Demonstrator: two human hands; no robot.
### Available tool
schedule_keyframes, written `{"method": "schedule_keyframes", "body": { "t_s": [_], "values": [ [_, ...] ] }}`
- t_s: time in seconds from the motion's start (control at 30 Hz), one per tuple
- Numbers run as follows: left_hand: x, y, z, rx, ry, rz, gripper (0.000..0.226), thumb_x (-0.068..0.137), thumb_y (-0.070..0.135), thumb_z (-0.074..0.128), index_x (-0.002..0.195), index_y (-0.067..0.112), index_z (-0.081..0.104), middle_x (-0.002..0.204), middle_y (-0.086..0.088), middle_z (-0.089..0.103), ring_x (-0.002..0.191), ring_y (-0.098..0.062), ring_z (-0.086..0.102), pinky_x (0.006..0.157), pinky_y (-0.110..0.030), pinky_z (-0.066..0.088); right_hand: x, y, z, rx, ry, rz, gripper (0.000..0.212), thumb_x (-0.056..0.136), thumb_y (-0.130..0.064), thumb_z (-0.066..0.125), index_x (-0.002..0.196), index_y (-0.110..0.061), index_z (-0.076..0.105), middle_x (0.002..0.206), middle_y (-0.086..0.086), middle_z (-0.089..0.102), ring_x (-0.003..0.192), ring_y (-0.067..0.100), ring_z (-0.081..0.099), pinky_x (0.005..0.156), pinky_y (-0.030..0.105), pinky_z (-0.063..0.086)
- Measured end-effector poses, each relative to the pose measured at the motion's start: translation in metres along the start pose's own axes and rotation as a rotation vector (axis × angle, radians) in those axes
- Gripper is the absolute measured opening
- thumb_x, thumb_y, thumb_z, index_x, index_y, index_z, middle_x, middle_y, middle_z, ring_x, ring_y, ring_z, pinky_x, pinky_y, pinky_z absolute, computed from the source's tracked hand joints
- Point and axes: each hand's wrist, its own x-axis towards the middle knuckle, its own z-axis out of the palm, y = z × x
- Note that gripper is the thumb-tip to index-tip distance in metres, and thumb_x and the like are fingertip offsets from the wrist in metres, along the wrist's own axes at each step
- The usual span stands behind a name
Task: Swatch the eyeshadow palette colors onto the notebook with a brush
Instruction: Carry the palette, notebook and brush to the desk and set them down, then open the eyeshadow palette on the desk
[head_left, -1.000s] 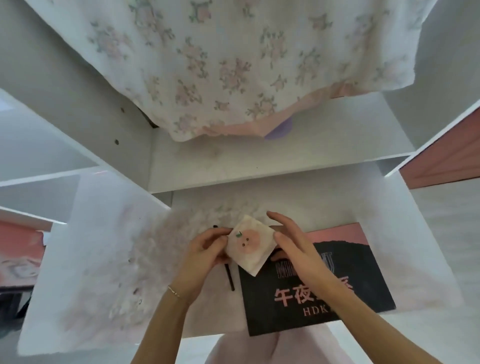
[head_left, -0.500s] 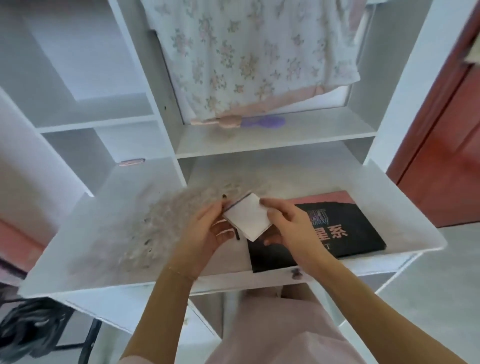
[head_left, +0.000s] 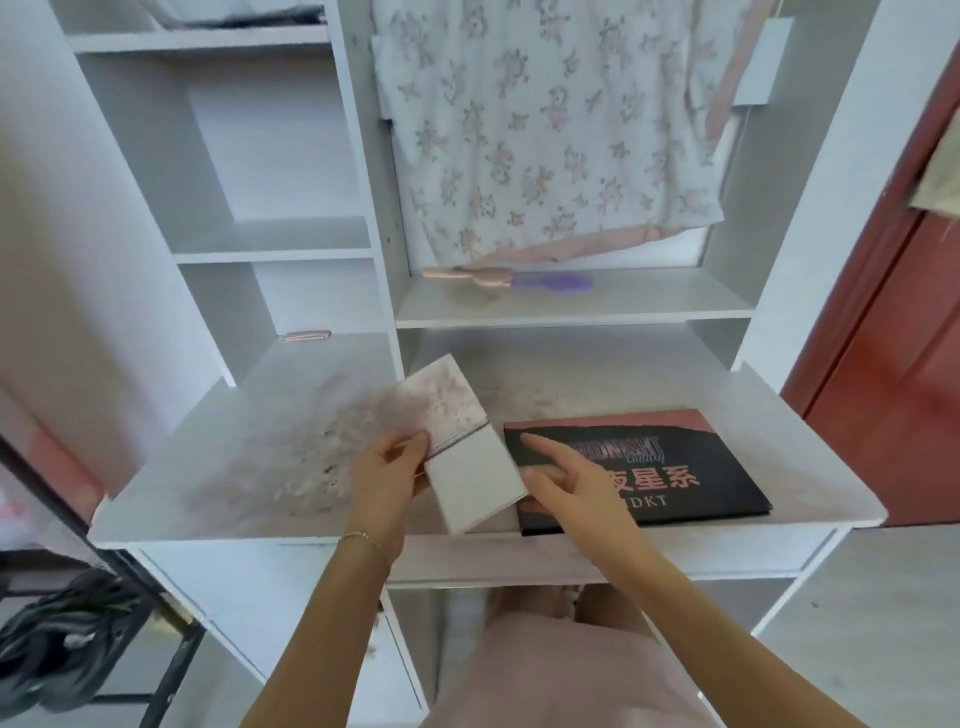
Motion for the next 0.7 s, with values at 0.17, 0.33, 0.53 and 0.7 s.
{"method": "schedule_keyframes", "body": {
  "t_s": [0.17,0.33,0.53,0.7],
  "values": [
    [0.044,-0.01,-0.01,0.417,0.191,0.114,0.027,0.09,0.016,0.055,0.116,0.01,0.055,0.106,-0.014,0.064,0.088,-0.025,0.059,0.076,-0.033,0.048,0.006,0.022,-0.025,-0.359,0.053,-0.075,0.028,0.091,-0.022,0.051,0.116,-0.035,0.052,0.098,-0.03,0.06,0.093,-0.014,0.055,0.077,0.002,0.043],
    [0.081,-0.025,-0.012,0.73,0.269,0.208,0.028,0.089,0.013,0.053,0.116,0.008,0.056,0.103,-0.012,0.066,0.087,-0.024,0.055,0.073,-0.029,0.039,0.017,0.045,-0.058,-0.759,0.066,-0.132,0.031,0.088,-0.024,0.056,0.119,-0.026,0.056,0.111,-0.018,0.055,0.097,-0.009,0.045,0.081,0.001,0.031],
    [0.1,-0.027,-0.005,0.878,0.359,0.21,0.05,0.084,0.015,0.058,0.131,0.008,0.042,0.127,-0.021,0.049,0.115,-0.039,0.04,0.098,-0.045,0.031,0.025,0.049,-0.083,-1.061,-0.178,-0.137,0.054,0.086,-0.051,0.047,0.136,-0.037,0.033,0.136,-0.027,0.023,0.129,-0.007,0.011,0.109,0.021,-0.007],
    [0.072,-0.018,0.01,0.87,0.364,0.444,0.045,0.085,0.01,0.057,0.128,0.002,0.046,0.13,-0.021,0.044,0.12,-0.035,0.037,0.097,-0.03,0.026,0.023,0.052,-0.091,-1.222,-0.313,-0.077,0.086,0.066,-0.086,0.014,0.134,-0.043,-0.013,0.14,-0.027,-0.019,0.125,-0.008,-0.031,0.101,0.025,-0.029]
  ]
}}
